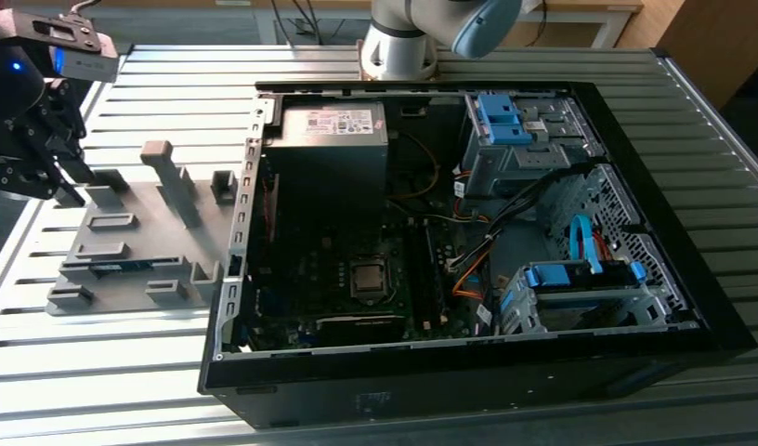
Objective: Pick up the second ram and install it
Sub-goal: 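Pick up the second ram and move it above second insertion slot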
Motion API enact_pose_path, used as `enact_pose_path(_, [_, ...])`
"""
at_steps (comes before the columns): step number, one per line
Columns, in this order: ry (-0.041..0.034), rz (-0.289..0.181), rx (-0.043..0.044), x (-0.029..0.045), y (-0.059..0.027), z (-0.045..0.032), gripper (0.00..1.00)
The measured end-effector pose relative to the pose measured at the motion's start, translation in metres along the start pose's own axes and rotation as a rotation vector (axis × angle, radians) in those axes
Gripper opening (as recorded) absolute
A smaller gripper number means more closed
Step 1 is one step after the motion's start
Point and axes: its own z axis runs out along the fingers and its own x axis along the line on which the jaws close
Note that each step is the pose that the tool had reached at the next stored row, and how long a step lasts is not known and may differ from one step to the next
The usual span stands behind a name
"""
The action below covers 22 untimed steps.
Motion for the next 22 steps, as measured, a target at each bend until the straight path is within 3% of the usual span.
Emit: enact_pose_path(22, [0.0024, 0.0, 0.0001, 0.005, 0.0016, 0.0158, 0.38])
